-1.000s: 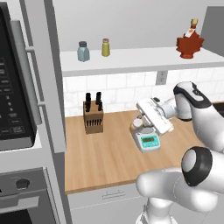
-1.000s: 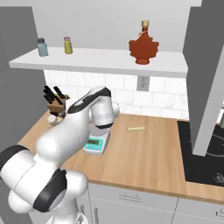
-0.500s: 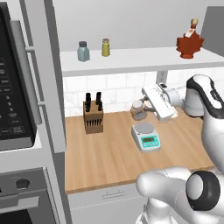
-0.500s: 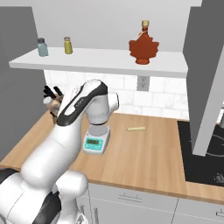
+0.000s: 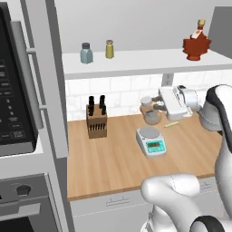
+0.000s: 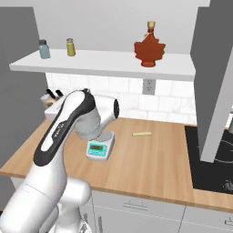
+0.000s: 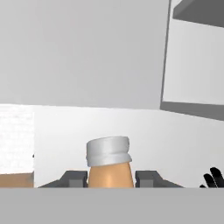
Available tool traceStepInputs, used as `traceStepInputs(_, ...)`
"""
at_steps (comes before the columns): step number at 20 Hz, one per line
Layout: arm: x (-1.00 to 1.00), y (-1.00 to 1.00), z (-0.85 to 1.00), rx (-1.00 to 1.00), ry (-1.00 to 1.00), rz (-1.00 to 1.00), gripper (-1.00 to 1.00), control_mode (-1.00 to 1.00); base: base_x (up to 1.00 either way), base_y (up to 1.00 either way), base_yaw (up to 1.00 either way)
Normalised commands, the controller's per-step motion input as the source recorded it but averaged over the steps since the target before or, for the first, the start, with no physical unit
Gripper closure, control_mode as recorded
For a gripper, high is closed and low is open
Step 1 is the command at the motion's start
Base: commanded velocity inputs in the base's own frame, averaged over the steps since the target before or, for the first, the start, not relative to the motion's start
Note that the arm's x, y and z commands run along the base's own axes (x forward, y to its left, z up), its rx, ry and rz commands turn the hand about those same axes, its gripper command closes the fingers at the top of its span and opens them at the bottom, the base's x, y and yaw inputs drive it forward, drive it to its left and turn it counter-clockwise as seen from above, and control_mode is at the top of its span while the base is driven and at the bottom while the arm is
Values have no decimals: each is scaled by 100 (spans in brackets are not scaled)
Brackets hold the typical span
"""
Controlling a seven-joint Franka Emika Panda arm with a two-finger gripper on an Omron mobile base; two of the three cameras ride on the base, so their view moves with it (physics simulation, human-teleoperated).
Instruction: Put the shaker and condiment bottle from the counter next to their counterparts in the cabinet.
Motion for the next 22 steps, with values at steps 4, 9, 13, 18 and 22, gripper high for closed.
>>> traceStepInputs(4, -58, 0, 41, 0, 21, -32, 100, -100, 0, 0, 0)
traceStepInputs(9, -57, 0, 49, 0, 19, -33, 100, -100, 0, 0, 0)
traceStepInputs(13, -31, 0, 77, 4, 4, -34, 100, -100, 0, 0, 0)
traceStepInputs(18, -11, 0, 87, 1, -1, -35, 100, -100, 0, 0, 0)
traceStepInputs(22, -13, 0, 83, 0, -4, -33, 100, -100, 0, 0, 0)
